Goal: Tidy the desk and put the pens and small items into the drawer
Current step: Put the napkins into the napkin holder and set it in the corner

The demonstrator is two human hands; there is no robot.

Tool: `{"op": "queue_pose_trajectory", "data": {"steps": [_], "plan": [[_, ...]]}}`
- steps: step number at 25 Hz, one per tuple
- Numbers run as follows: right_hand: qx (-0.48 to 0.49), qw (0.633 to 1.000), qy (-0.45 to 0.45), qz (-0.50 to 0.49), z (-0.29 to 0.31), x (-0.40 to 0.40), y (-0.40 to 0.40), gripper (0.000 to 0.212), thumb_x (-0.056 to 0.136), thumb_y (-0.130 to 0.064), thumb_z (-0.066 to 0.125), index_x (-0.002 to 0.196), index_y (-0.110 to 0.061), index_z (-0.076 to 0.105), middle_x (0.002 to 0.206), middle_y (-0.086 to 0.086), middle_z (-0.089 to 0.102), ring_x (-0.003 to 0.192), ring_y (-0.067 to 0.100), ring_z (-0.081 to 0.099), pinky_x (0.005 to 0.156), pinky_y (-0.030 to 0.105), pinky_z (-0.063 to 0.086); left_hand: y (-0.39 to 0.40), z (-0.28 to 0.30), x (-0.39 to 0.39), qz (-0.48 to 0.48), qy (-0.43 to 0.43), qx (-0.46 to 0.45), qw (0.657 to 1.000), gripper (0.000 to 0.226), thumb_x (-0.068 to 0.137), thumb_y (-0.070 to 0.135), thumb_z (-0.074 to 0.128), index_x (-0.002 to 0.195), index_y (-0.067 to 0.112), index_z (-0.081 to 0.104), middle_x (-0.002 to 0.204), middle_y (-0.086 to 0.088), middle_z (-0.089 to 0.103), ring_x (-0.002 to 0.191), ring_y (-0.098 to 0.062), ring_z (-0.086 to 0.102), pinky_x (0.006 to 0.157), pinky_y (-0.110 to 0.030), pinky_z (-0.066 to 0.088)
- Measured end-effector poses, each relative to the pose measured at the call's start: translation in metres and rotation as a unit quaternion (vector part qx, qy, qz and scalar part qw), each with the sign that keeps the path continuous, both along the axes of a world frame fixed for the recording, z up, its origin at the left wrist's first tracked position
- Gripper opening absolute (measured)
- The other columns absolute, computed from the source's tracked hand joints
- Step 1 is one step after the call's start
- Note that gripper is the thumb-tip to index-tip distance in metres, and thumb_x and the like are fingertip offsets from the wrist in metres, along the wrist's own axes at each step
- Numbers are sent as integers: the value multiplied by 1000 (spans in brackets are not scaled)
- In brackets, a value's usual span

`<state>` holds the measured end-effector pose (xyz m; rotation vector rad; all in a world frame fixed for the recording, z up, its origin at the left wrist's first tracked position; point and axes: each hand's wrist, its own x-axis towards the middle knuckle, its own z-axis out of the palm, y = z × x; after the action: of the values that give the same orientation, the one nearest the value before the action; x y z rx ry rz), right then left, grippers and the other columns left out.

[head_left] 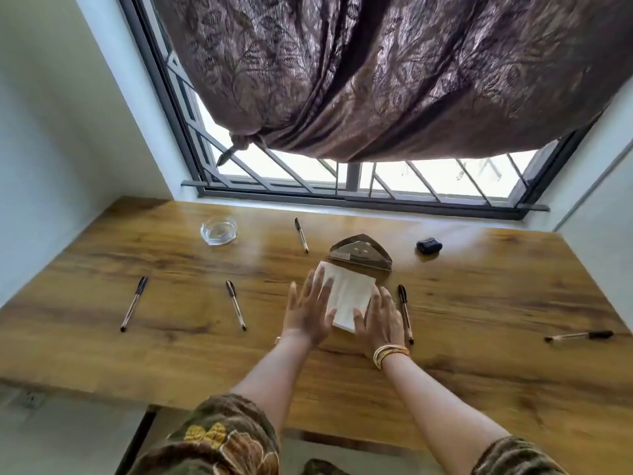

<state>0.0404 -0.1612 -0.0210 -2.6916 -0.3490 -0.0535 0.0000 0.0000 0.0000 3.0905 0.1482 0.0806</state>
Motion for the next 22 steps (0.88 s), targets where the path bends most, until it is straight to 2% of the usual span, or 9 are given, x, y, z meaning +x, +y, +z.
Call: {"op": "queue_pose_trajectory", "data": {"steps": [2,5,8,11,16,22], "plan": [[-9,1000,2,-14,-6,-9,-5,65,89,-42,52,143,-9,35,147,18,40,132,35,43,107,48,37,-11,-8,-15,1,48,-51,998,73,98,47,35,155,22,-4,162,-2,-15,150,-22,-9,118,-52,13],[-41,999,-35,-1,-21,-18,-17,62,87,-43,50,137,-7,44,140,18,50,128,35,49,106,49,40,-19,-31,-32,28,75,-67,995,69,99,47,28,155,22,-5,162,0,-15,150,-21,-8,120,-50,6],[-45,998,-36,2,-18,-18,-15,62,86,-45,43,134,-7,47,138,17,52,127,35,50,106,49,41,-17,-37,-33,44,72,-85,993,68,99,49,24,155,23,-5,162,1,-14,150,-19,-8,119,-50,0],[-48,998,-43,7,-23,-19,-17,57,88,-42,49,133,-7,50,139,16,51,129,33,48,107,48,40,-15,-41,-34,51,53,-98,992,68,98,50,26,155,24,-2,163,2,-10,150,-18,-6,120,-48,-3],[-42,998,-46,2,-26,-16,-18,55,88,-40,52,132,-7,52,138,16,52,129,32,47,108,47,39,-13,-47,-35,50,20,-118,992,68,96,50,30,155,23,8,164,1,2,150,-17,1,120,-46,0],[-32,998,-56,2,-29,-16,-19,54,88,-41,53,131,-8,52,138,15,52,130,32,47,108,47,39,-13,-49,-35,50,5,-121,991,68,96,50,30,155,23,11,163,1,5,150,-17,2,120,-46,1]]}}
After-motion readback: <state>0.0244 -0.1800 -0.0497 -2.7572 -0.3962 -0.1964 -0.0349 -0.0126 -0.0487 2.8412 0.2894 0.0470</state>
